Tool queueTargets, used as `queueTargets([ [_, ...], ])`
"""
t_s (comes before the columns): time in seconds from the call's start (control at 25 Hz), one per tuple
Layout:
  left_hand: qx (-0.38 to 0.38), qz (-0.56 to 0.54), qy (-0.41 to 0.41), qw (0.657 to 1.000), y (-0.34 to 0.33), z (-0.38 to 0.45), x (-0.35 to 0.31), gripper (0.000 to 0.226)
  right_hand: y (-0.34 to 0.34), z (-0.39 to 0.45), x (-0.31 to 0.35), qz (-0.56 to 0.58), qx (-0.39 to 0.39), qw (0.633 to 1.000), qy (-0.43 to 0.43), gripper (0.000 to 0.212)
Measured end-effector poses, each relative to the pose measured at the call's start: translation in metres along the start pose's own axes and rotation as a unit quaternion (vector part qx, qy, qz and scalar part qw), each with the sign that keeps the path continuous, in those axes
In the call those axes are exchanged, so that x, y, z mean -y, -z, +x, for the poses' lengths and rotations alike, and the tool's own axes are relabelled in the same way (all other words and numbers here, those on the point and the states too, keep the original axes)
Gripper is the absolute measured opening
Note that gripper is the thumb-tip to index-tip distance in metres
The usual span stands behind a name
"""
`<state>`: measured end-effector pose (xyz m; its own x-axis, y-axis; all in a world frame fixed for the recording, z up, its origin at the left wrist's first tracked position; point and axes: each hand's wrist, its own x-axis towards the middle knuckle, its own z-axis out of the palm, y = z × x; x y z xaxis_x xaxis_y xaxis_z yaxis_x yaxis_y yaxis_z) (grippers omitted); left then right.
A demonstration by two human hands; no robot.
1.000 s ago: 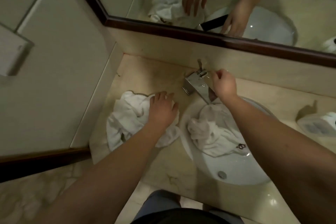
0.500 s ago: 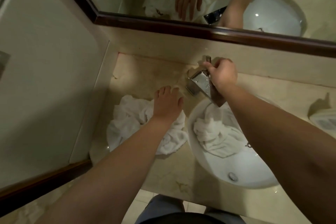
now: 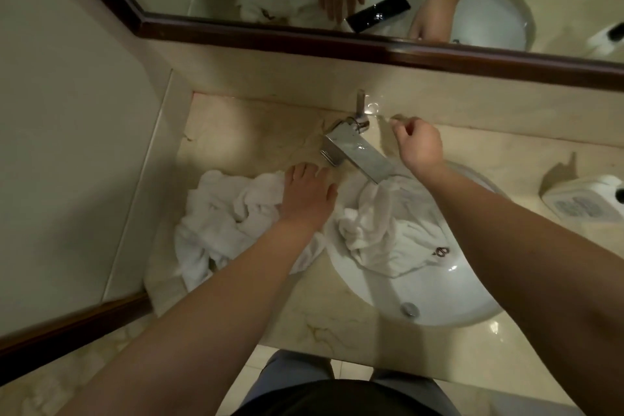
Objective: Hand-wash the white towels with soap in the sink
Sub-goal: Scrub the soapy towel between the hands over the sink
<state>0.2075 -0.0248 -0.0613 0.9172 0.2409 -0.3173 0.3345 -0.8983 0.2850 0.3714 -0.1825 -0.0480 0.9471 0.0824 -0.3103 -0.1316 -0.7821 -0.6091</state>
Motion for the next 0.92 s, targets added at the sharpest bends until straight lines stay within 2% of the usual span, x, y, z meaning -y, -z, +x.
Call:
queueTargets([
  [0.16, -0.016, -0.038, -0.053, 0.998, -0.029, -0.007, -0.019, 0.032, -0.002, -0.022, -0.067, 0.003, 0.074, 0.996, -0.052, 0.028],
  [0.24, 0.033, -0.058, -0.058, 0.996, -0.048, -0.006, -0.032, 0.029, -0.003, -0.033, -0.099, -0.021, 0.097, 0.993, -0.071, 0.031],
  [0.48, 0.117, -0.068, -0.071, 0.988, -0.107, 0.014, -0.076, 0.037, -0.011, -0.044, -0.187, -0.034, 0.053, 0.987, -0.151, 0.028],
  [0.72, 0.124, -0.075, -0.118, 0.982, -0.15, 0.053, -0.122, 0.034, -0.009, -0.045, -0.257, -0.082, 0.012, 0.98, -0.184, 0.041],
  [0.92, 0.154, -0.112, -0.115, 0.975, -0.176, 0.085, -0.158, 0.037, -0.017, -0.029, -0.281, 0.018, -0.007, 0.974, -0.227, 0.031],
])
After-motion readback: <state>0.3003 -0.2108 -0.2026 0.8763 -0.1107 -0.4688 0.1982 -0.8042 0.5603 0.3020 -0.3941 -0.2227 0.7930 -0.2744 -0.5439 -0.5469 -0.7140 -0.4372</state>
